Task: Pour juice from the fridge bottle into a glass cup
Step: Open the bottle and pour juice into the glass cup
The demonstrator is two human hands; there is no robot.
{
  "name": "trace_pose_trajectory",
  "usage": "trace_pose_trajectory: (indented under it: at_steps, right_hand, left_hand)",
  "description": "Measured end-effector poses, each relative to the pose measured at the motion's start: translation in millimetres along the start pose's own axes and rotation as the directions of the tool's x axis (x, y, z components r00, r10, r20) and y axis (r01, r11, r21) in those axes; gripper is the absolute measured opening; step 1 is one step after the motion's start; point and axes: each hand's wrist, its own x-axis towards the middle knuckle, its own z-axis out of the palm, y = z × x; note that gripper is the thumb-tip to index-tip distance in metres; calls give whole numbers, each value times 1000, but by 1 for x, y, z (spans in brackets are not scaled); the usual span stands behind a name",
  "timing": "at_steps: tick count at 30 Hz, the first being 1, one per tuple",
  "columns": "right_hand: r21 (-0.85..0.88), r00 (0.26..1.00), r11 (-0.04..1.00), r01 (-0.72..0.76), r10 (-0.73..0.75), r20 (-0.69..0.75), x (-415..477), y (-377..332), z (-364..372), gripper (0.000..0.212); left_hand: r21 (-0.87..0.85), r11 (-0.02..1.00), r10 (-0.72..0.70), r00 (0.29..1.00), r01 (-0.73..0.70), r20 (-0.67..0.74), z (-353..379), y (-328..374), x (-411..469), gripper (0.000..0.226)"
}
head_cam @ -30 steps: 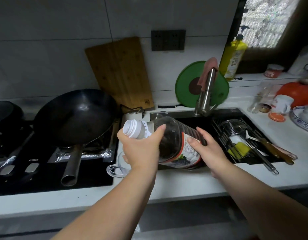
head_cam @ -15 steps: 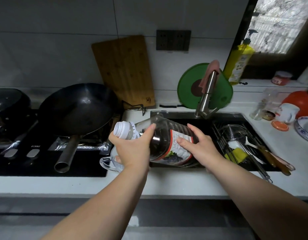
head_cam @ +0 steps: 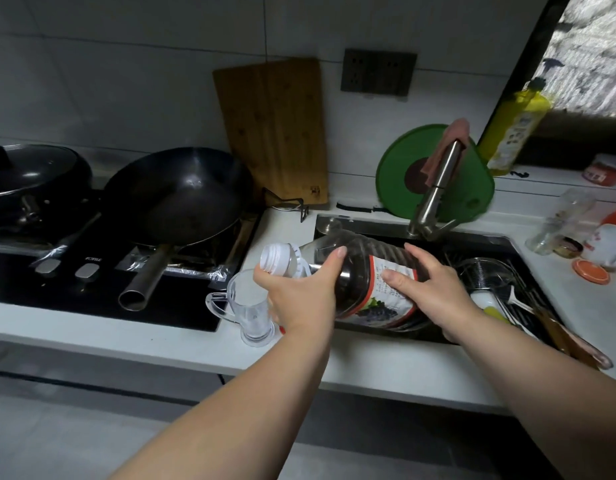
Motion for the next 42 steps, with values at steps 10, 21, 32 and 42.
trace_pose_trajectory:
  at_steps: [10,21,32,42]
  right_hand:
    - [15,999,999,-36,36,21,7,15,-5,120]
    - [-46,998,997,-60,61,17,13,21,-4,108]
    - [-96,998,994,-57,57,4,15,13,1,114]
    - [-161,996,983,-86,87,-5,16,9,5,119]
  left_hand:
    - [-26,999,-23,998,24,51,8,-3,-8,121]
    - [-118,979,-159,983,169,87,7,-5,-9,114]
    - [-215,943,-223,962,254,157,6,-5,2,110]
    - [-233,925,-267,949,300,166,9,-9,11,109]
